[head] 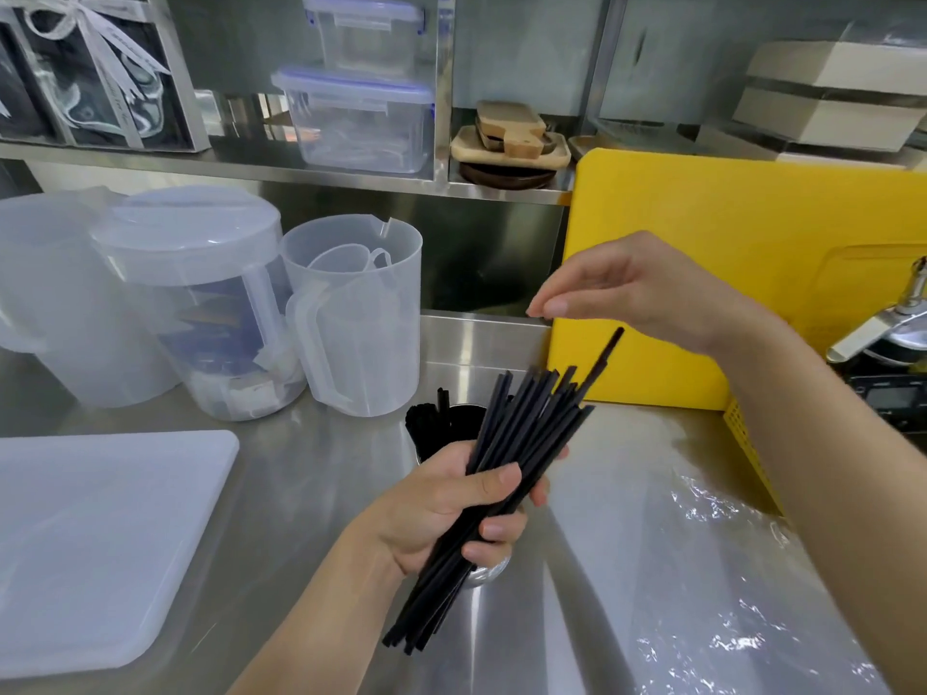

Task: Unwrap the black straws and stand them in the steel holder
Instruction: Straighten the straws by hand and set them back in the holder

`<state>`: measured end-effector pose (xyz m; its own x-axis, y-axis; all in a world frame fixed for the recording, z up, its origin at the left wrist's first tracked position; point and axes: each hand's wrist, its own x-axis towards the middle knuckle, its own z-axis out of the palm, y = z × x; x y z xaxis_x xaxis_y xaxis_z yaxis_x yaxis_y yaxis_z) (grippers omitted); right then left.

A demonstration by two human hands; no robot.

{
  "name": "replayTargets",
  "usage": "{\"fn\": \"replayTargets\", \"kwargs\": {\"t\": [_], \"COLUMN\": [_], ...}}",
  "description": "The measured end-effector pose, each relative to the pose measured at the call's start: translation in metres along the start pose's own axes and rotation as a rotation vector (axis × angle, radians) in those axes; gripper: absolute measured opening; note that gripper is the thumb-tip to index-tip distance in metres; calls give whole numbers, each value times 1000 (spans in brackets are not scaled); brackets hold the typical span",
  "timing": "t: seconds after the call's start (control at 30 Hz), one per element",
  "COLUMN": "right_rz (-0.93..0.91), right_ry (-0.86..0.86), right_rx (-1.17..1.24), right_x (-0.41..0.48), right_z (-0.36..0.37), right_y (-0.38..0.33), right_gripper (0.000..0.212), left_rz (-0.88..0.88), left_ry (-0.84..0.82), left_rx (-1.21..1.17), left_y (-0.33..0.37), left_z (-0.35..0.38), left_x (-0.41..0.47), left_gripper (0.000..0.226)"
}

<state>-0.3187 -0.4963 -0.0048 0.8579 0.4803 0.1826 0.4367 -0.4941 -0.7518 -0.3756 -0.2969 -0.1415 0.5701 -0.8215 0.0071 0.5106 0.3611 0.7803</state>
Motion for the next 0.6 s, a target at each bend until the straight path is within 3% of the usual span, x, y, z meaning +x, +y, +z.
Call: {"fn": "replayTargets", "kwargs": {"t": [0.1,0.17,0.33,0.6], "right_rz": [118,163,215,229], "right_ry": [-289,-426,-483,-470], "right_rx": [-49,-75,-101,-116], "right_x": [9,11,13,12], "right_z": [-1,4,15,20], "right_y": [-6,-6,-6,-4], "right_gripper": [31,33,18,14], "left_rz": [-29,-25,-41,-55], "left_ry": [-41,-44,-23,-21], "left_rx": [10,-23,-13,-17], "left_y": [-1,0,0,-1], "left_z": [1,0,-2,-2], "left_x": [-2,-3,-7,-5], "left_gripper": [45,49,49,47]}}
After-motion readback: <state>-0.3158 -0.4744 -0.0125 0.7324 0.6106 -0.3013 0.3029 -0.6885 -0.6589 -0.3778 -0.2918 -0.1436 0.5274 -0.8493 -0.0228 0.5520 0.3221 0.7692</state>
